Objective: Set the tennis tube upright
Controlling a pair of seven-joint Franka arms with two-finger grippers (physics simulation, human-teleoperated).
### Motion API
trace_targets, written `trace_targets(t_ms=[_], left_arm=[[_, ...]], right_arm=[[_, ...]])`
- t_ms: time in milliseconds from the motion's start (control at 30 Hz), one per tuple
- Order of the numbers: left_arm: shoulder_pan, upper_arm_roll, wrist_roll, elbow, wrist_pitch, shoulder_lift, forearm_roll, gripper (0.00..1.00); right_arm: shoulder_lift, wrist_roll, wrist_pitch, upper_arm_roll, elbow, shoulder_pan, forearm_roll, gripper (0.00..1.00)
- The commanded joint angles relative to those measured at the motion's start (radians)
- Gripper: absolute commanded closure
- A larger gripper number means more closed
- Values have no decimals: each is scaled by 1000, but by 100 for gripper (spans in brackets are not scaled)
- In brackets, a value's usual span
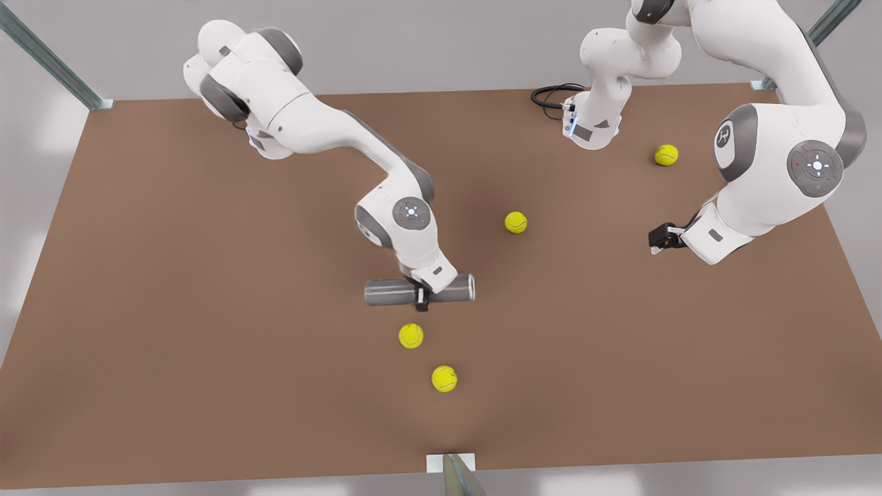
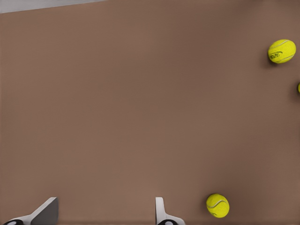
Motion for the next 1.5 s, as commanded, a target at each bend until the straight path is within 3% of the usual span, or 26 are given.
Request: trace_targets(t_ms=[0, 167, 200, 267, 433, 467, 533, 633, 667, 700, 733, 800, 900, 1467], left_arm=[[0, 0, -1, 1, 0, -1, 1, 0], [0, 0, -1, 1, 2, 8, 1, 0], [0, 0, -1, 1, 4, 8, 1, 0], [0, 0, -1, 1, 5, 10, 1, 0], [-1, 0, 1, 1, 11, 11, 1, 0], [0, 0, -1, 1, 11, 11, 1, 0], [14, 2, 4, -24, 25, 17, -84, 0], [106, 19, 85, -156, 28, 194, -669, 0], [112, 19, 168, -174, 30, 253, -765, 0], [112, 19, 249, -197, 34, 325, -907, 0], [111, 11, 300, -200, 54, 368, -981, 0], [106, -52, 439, -292, 207, 390, -1122, 0], [83, -87, 591, -342, 399, 393, -1234, 0], [63, -164, 674, -315, 422, 519, -1250, 0]], right_arm=[[55, 56, -101, -4, 88, 34, -2, 24], [262, 107, -205, -44, 385, 146, 0, 22], [279, 109, -206, -44, 396, 149, 6, 20], [287, 110, -205, -46, 398, 149, 8, 0], [272, 116, -239, -53, 384, 116, 43, 0], [197, 122, -300, -46, 356, 33, 159, 0], [76, 138, -539, -64, 370, 20, 146, 0], [-228, 538, -794, -145, 310, -93, 104, 0], [-271, 587, -765, -181, 231, -179, 93, 0], [-440, 587, -374, -165, -123, -387, 165, 0], [-564, 596, -252, -64, -325, -614, 241, 0], [-560, 648, -497, -55, -152, -704, 224, 0], [-392, 699, -633, -55, 103, -622, 133, 0], [-394, 698, -651, -55, 100, -670, 144, 0]])
